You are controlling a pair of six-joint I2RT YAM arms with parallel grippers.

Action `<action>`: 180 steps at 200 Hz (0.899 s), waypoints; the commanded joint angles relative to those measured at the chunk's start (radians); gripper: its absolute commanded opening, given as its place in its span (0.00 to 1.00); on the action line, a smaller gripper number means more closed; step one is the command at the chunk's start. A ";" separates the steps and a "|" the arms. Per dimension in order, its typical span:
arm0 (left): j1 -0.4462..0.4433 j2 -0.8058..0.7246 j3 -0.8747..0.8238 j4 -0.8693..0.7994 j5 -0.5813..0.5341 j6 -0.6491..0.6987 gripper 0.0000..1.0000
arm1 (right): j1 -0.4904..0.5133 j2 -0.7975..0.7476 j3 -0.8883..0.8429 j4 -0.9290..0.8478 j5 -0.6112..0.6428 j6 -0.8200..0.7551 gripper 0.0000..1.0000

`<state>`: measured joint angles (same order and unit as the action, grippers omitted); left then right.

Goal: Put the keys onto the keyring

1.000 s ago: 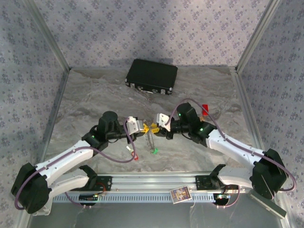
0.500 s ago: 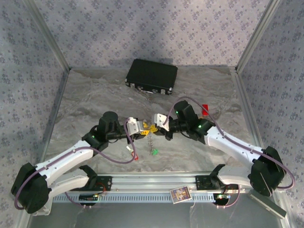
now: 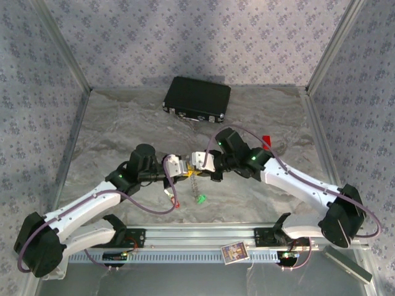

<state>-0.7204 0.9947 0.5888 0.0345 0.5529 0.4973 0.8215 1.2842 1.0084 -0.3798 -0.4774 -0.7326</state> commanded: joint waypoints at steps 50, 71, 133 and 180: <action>-0.011 -0.049 -0.020 0.065 0.010 -0.019 0.00 | -0.074 -0.102 -0.098 0.140 -0.099 0.095 0.32; -0.011 -0.062 -0.030 0.068 0.009 -0.031 0.00 | -0.085 -0.144 -0.133 0.168 -0.094 0.127 0.32; -0.011 -0.057 -0.024 0.068 0.005 -0.045 0.00 | -0.054 -0.197 -0.162 0.158 -0.079 0.177 0.29; -0.011 -0.033 0.039 0.010 -0.083 -0.185 0.00 | 0.000 -0.202 -0.166 0.187 -0.051 0.224 0.27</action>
<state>-0.7261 0.9520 0.5610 0.0540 0.5259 0.4248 0.7860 1.1004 0.8474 -0.2142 -0.5301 -0.5598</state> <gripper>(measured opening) 0.045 0.281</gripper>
